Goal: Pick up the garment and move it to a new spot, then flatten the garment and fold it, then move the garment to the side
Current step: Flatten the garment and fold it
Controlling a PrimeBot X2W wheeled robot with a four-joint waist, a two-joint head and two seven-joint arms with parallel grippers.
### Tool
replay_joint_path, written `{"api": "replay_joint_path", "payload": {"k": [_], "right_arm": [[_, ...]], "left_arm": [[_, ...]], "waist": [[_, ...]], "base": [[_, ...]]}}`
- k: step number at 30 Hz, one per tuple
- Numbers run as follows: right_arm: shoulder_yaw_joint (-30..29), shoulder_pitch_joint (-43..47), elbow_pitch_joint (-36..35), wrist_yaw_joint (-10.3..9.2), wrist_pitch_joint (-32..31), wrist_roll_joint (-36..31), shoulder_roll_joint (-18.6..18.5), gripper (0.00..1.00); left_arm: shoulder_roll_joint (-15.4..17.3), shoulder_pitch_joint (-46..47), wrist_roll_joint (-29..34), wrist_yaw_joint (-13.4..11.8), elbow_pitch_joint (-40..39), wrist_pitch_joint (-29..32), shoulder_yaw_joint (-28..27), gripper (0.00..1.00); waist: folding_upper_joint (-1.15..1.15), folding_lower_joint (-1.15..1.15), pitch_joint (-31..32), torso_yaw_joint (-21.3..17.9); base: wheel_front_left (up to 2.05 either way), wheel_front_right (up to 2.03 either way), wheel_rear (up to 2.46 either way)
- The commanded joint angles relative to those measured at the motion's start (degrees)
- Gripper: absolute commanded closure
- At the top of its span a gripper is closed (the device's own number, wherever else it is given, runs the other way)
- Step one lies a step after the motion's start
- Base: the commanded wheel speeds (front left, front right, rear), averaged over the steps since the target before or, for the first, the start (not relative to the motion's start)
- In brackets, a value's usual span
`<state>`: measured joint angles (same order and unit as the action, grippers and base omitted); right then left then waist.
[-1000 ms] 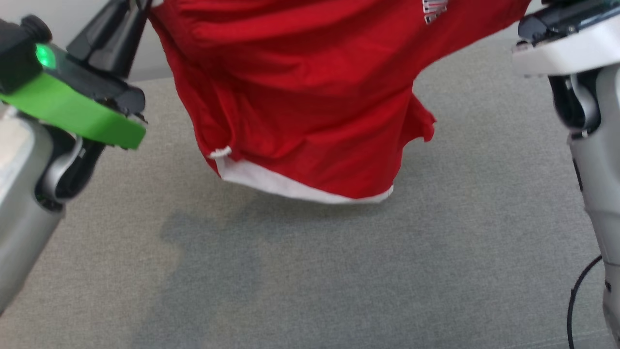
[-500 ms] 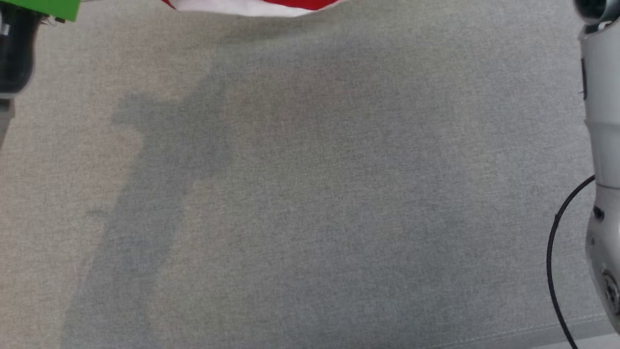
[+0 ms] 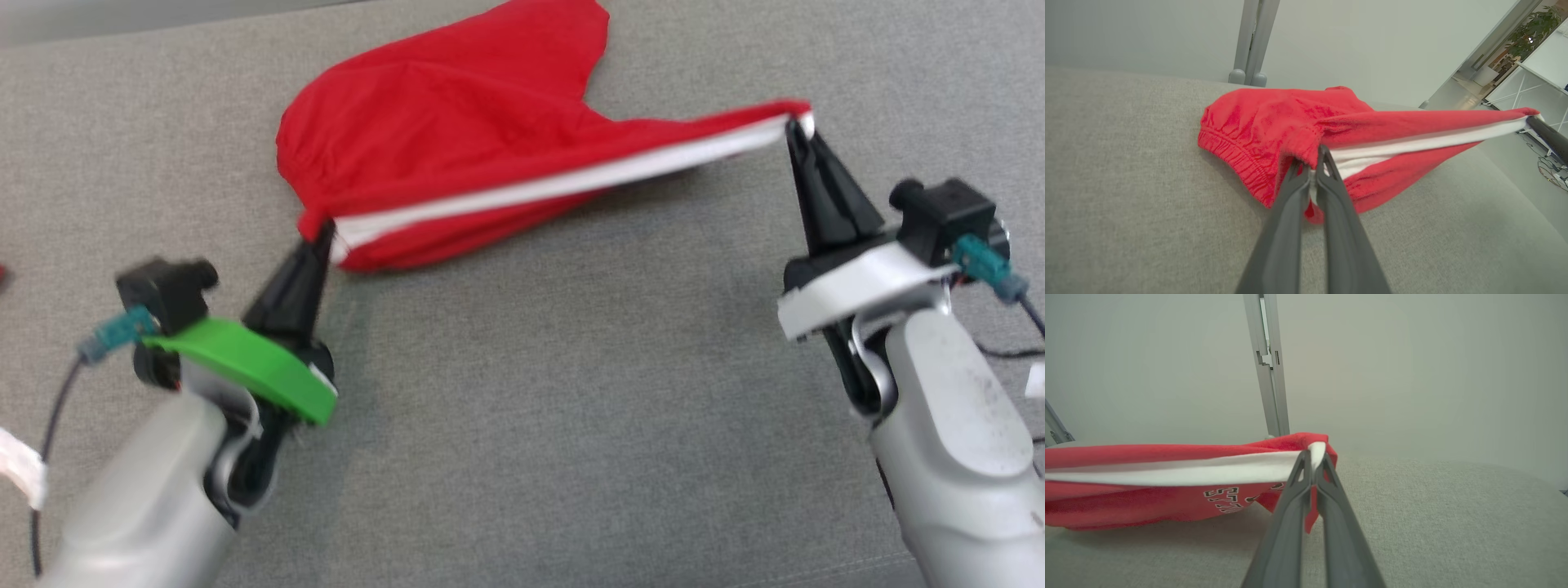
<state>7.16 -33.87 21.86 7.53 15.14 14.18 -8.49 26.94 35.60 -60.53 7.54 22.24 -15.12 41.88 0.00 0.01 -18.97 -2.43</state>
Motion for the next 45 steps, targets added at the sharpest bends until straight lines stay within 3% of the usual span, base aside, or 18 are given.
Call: {"api": "replay_joint_path", "payload": {"k": [1, 11, 21, 29, 38, 45], "right_arm": [[-0.91, 3.06, -0.64, -0.09, 0.00, 0.65, -0.34, 1.00], [-6.04, 20.57, -2.61, -0.10, 0.00, 3.44, 0.97, 1.00], [-9.36, 33.76, -3.30, -0.11, 0.01, 4.69, 2.33, 1.00], [-11.74, 39.61, -6.32, -0.15, 0.02, 5.84, 2.40, 1.00], [-11.68, 32.38, -9.57, -0.14, 0.05, 5.64, 1.41, 1.00], [-8.26, 17.97, -5.04, -0.09, 0.04, 3.07, -1.03, 1.00]], "left_arm": [[-0.49, -3.42, 0.23, -0.14, 0.31, -0.03, 0.17, 1.00], [-6.50, -20.04, 5.71, -0.15, 3.03, -0.03, 2.49, 1.00], [-8.64, -29.63, 7.86, -0.15, 2.78, -0.03, 0.34, 1.00], [-9.11, -33.46, 9.92, -0.16, 0.14, -0.04, -0.07, 1.00], [-8.90, -29.26, 11.55, -0.15, -2.90, -0.04, 1.72, 1.00], [-9.01, -21.73, 13.15, -0.15, -5.57, -0.03, 0.29, 1.00]], "waist": [[0.00, -0.01, 2.70, -0.12], [0.00, -0.01, 10.97, 0.69], [0.00, -0.01, 17.72, 1.08], [0.00, -0.01, 19.28, 2.20], [0.00, -0.01, 16.66, 4.59], [0.00, -0.01, 12.12, 8.42]], "base": [[0.00, 0.00, 0.00], [0.00, 0.00, 0.00], [0.00, 0.00, 0.00], [0.00, 0.00, 0.00], [0.00, 0.00, 0.00], [0.00, 0.00, 0.00]]}}
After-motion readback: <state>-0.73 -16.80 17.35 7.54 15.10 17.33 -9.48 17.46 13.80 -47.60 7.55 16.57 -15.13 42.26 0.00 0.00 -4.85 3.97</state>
